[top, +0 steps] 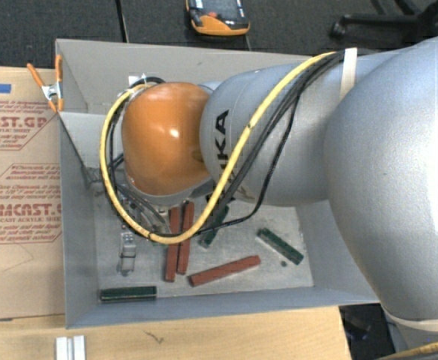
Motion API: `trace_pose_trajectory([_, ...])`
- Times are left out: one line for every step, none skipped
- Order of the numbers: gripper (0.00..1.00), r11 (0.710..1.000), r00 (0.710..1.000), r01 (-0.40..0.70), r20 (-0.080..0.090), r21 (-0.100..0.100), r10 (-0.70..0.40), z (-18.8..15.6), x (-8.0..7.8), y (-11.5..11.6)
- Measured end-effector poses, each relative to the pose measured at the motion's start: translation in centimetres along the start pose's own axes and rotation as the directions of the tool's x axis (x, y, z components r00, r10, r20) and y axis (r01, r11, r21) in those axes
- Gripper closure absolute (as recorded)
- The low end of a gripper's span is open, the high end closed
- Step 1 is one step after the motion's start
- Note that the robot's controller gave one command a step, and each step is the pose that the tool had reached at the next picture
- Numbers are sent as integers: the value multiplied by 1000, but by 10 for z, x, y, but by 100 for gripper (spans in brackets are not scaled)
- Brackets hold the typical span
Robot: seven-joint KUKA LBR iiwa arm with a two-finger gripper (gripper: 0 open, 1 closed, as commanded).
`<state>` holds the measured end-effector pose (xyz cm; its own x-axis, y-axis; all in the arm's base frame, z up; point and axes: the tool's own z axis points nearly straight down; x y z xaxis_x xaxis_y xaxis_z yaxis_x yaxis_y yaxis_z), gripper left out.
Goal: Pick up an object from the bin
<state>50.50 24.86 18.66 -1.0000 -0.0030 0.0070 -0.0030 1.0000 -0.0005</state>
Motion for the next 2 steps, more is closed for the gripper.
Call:
trace_pose_trajectory([0,1000,1000,-3,7,-2,3,-4,-2,-1])
trace_pose_trajectory([0,954,954,300,15,-1,-300,44,-23,-34])
